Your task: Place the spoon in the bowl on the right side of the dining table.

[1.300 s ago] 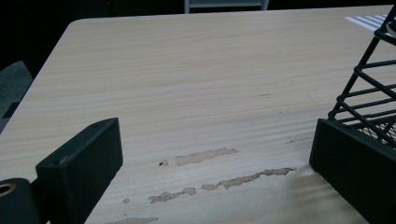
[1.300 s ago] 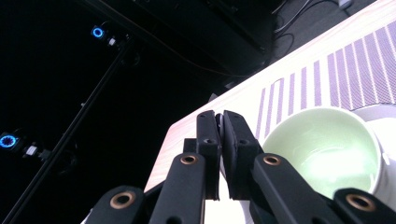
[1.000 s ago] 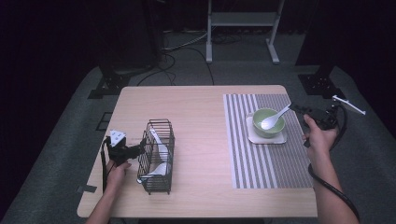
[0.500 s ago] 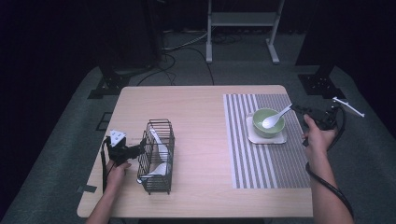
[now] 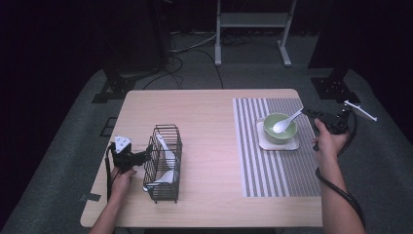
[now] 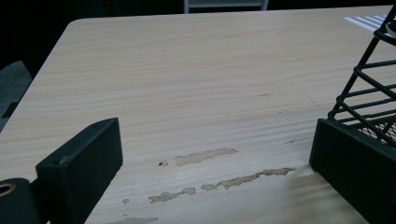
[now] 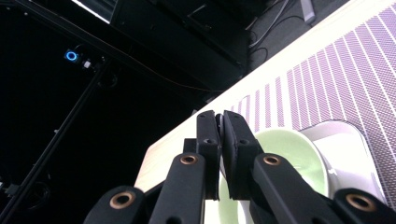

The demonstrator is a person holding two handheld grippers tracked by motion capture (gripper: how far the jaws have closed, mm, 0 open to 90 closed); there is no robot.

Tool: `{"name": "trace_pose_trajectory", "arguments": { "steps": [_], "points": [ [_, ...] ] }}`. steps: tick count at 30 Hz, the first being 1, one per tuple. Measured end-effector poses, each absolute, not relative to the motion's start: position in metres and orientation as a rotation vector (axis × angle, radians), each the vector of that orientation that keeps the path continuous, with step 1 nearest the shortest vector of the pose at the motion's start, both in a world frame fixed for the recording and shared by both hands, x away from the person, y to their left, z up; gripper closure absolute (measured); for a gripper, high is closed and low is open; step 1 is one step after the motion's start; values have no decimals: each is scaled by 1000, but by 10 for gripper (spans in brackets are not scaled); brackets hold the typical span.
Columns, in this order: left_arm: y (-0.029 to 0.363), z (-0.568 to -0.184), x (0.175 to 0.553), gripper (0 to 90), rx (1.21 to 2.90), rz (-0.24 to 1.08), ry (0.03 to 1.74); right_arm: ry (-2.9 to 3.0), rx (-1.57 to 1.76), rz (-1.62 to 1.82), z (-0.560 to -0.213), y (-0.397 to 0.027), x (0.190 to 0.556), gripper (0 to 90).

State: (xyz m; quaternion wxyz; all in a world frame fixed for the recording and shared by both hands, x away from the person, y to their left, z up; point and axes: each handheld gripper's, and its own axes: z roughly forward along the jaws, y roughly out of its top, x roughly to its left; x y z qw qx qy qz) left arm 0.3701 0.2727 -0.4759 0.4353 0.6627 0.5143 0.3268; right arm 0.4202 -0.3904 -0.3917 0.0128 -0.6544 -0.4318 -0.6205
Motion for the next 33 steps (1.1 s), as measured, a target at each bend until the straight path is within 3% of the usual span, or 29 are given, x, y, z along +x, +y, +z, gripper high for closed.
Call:
{"name": "trace_pose_trajectory", "arguments": {
  "steps": [19,33],
  "points": [
    [272,-476,370,16,1651,818,1275,-1322,-2122,-1838,-437,-397,425,847],
    [272,-476,370,16,1654,818,1283,-1339,-2169,-1768,-449,-408,423,794]
  ]
}}
